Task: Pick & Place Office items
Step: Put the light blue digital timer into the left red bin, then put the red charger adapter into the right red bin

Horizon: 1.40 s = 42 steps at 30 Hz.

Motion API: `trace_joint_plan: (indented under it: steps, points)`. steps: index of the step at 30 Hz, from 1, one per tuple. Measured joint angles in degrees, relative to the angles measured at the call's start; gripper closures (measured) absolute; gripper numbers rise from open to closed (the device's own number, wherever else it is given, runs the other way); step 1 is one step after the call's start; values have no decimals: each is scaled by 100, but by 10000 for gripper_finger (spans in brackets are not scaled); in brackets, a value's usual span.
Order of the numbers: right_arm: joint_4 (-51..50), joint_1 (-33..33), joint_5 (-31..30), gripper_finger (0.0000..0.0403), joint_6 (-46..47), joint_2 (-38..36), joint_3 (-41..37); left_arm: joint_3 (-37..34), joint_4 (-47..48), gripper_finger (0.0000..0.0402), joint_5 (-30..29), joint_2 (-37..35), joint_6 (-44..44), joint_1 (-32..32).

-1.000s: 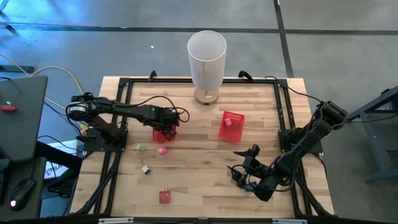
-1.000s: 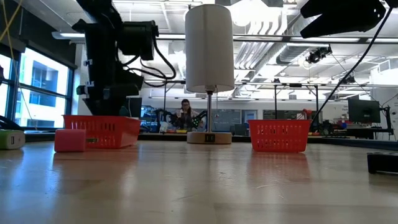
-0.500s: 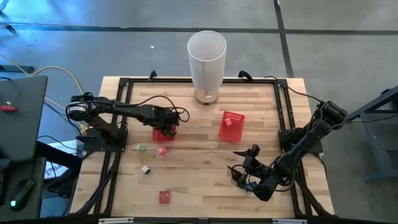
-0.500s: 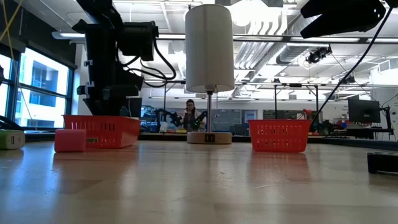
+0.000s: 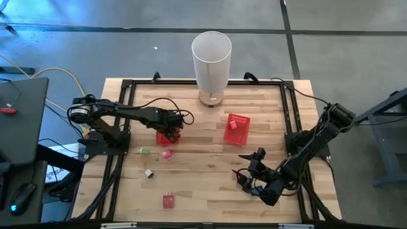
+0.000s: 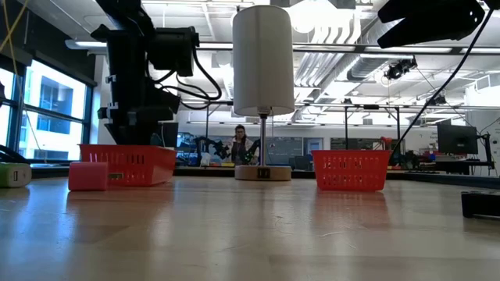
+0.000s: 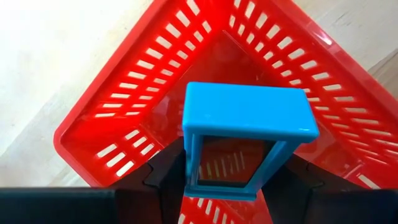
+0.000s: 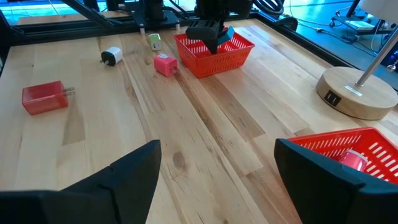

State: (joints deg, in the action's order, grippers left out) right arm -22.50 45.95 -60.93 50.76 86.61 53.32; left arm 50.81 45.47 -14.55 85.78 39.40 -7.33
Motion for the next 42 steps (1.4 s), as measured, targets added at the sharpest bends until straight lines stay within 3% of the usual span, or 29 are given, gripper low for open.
trace_joint_plan:
  steps: [15, 27, 35, 42]
  points:
    - [0, 0, 0, 102, 0, 0, 0, 2, -4, 230, 81, -1, -61, 0]
    - [0, 1, 2, 102, 0, 0, 2, 2, -65, 132, 80, -1, -101, -17]
    - [0, 0, 2, 102, -1, 0, 2, 9, -60, 126, 83, -120, -10, -44]
    - [0, 1, 2, 102, 0, 0, 2, 9, -51, 126, 83, -664, 7, 19]
